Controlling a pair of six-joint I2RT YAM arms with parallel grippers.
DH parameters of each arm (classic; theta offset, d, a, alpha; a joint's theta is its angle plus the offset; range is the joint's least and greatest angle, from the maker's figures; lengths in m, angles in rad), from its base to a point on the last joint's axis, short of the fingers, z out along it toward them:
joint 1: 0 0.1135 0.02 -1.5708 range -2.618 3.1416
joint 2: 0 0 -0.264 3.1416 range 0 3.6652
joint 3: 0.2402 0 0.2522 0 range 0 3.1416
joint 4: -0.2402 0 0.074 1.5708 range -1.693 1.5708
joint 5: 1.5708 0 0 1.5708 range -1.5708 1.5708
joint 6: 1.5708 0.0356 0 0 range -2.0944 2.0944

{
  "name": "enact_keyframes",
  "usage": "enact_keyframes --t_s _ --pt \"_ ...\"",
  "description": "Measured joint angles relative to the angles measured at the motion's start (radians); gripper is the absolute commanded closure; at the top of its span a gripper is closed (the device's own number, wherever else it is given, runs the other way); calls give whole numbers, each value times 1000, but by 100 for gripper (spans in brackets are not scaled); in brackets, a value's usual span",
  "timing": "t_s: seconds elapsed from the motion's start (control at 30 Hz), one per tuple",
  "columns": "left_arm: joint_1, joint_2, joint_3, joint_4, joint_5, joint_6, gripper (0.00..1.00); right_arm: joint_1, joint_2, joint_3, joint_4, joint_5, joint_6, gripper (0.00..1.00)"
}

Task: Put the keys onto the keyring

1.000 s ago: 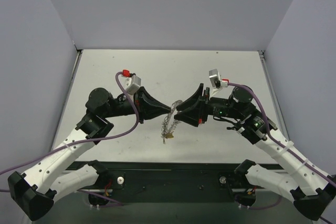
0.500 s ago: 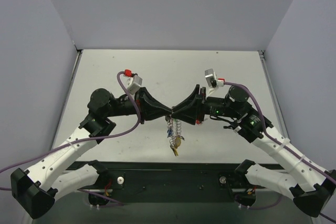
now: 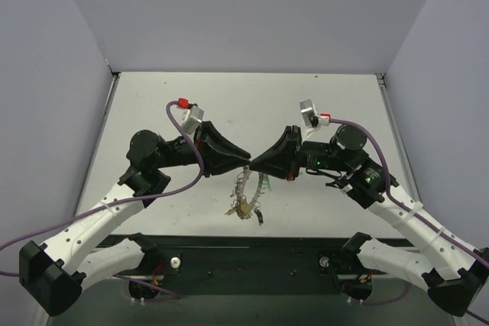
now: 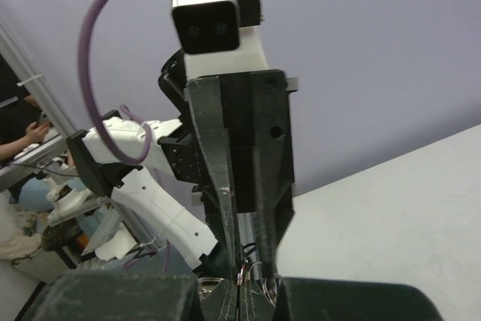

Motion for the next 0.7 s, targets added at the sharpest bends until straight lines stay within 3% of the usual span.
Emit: enact_keyframes --t_s 0.03,0.13,0.37,0.7 --pt "0 0 0 2 -3 6 35 1 0 0 1 -7 3 100" --pt "2 0 1 -13 -36 18 23 10 -5 0 0 -32 8 100" --pt "3 -48 2 -51 -98 39 17 14 -4 0 -5 -8 2 100" --pt "35 -113 24 -154 -108 101 21 13 -21 -2 -20 11 -23 100"
